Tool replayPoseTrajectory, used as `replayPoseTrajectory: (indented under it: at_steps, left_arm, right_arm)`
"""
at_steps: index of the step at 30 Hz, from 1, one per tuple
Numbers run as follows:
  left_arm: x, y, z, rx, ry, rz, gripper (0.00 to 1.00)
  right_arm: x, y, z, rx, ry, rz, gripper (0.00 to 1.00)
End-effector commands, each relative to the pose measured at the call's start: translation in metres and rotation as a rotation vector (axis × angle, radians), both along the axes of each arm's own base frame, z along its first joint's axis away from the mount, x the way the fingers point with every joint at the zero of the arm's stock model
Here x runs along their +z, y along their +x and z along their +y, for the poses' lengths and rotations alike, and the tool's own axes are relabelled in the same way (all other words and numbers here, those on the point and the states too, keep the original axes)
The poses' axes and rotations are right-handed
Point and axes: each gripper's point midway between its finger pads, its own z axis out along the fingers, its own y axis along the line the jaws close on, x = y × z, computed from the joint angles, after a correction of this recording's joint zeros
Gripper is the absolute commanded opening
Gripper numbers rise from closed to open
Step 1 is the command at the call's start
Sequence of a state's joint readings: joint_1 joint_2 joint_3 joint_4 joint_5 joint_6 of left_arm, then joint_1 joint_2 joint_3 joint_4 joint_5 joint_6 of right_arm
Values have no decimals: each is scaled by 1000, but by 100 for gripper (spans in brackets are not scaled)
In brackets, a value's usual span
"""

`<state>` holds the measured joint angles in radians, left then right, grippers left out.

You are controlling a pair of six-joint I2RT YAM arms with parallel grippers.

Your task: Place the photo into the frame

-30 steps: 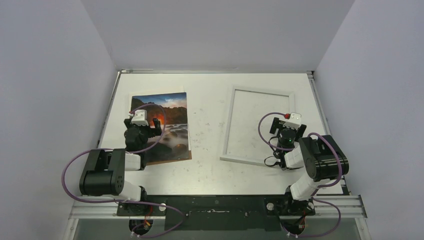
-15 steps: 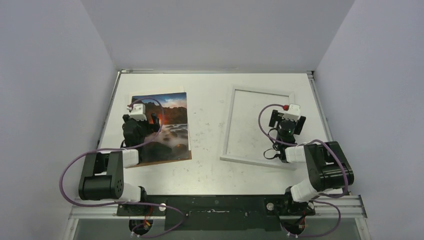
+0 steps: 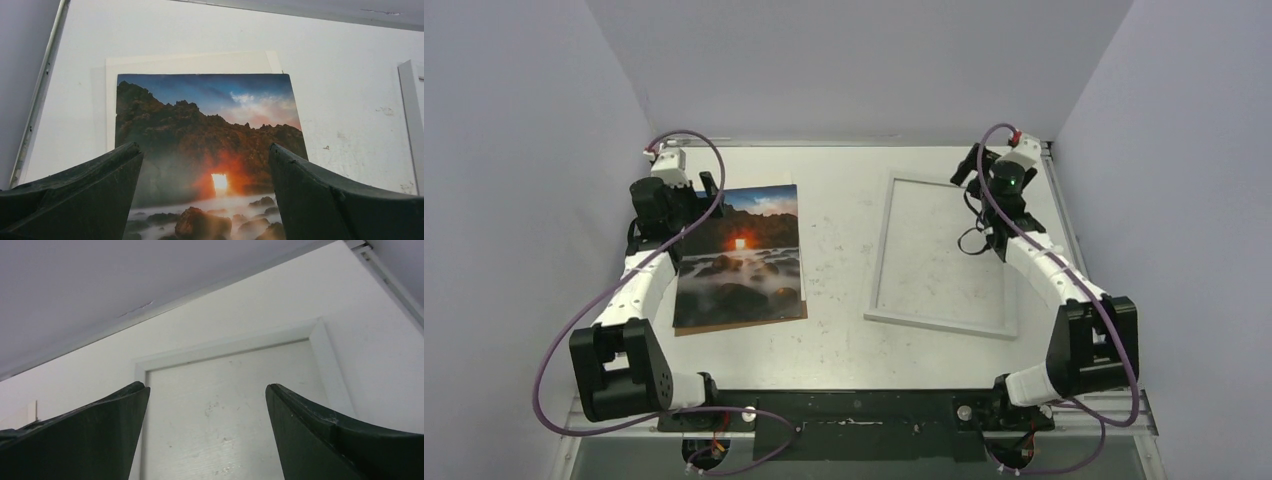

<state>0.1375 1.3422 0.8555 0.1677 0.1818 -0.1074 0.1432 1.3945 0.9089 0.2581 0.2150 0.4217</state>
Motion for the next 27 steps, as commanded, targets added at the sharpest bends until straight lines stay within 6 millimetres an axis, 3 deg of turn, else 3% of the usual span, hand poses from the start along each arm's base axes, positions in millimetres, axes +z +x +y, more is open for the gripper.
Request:
replayPoseTrajectory:
  at_steps: [1, 4, 9, 14, 16, 19, 27]
  left_arm:
    - [10, -13, -4, -31, -82, 107, 96]
    - [17, -18, -2, -30, -82, 103, 96]
    - [17, -26, 0, -34, -67, 115, 96]
    - [12, -31, 4, -28, -60, 128, 96]
    - [10, -34, 4, -26, -61, 132, 96]
    - [9, -36, 3, -29, -70, 127, 96]
    - [6, -35, 1, -36, -83, 160, 96]
  right_arm:
    - [-50, 1, 31, 126, 108, 316, 90]
    - [-54, -2, 49, 191, 52, 330, 90]
    - [-15, -11, 66, 103, -69, 254, 90]
    - [-22, 6, 74, 204, 46, 292, 90]
    - [-19, 7, 86, 292, 100, 272, 90]
    - [-14, -1, 107, 237, -57, 271, 90]
    - [-64, -19, 180, 270, -181, 425, 90]
